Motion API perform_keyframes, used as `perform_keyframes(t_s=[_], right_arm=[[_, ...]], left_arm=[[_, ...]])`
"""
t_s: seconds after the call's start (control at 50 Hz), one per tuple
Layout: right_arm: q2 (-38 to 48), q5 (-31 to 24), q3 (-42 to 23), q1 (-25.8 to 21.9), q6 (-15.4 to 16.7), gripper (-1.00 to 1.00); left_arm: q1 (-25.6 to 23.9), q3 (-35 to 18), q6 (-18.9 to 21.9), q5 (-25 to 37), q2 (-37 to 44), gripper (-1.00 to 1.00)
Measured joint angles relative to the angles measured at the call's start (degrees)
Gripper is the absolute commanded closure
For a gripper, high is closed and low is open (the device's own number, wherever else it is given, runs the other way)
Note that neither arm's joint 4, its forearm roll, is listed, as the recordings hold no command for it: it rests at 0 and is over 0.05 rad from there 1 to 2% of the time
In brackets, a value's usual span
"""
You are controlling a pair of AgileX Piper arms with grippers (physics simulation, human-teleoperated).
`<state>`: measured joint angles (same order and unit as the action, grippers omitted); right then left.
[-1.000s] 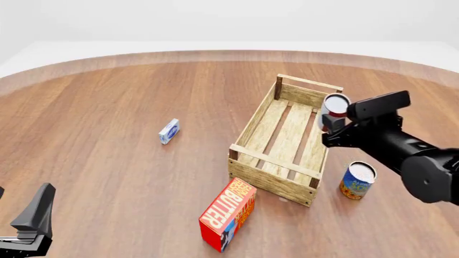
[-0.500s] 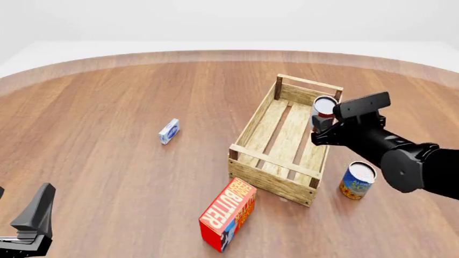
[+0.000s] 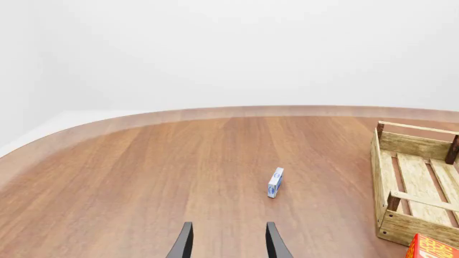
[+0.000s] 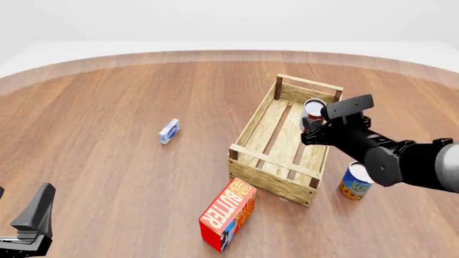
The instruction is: Pick up the tomato sauce, and put it in the wooden tray.
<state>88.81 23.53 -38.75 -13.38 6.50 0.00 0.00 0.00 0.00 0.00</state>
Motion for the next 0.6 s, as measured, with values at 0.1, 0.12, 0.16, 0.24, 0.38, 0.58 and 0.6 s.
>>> perform_keyframes(t_s=[0.1, 0.12, 0.16, 0.24, 0.38, 0.58, 0.6], right_arm=[[1.33, 0.48, -0.61, -0.26, -0.11, 1.0], [1.58, 0.57, -0.73, -0.3, -0.14, 1.0], [2.13, 0.8, -0.99, -0.37, -0.19, 1.0], [3.29, 1.27, -1.49, -0.47, -0.28, 1.0], [5.26, 1.94, -2.48, -0.63, -0.42, 1.0], [8.04, 2.69, -3.96, -0.81, -0.69, 1.0], [8.29, 2.76, -4.09, -0.83, -0.73, 1.0]], left_arm=[[0.0, 0.0, 0.0, 0.0, 0.0, -1.0], [0.0, 0.0, 0.0, 0.0, 0.0, -1.0], [0.0, 0.0, 0.0, 0.0, 0.0, -1.0], [0.0, 0.0, 0.0, 0.0, 0.0, -1.0], [0.0, 0.0, 0.0, 0.0, 0.0, -1.0], [0.0, 0.0, 0.0, 0.0, 0.0, -1.0], [0.0, 0.0, 0.0, 0.0, 0.0, -1.0]])
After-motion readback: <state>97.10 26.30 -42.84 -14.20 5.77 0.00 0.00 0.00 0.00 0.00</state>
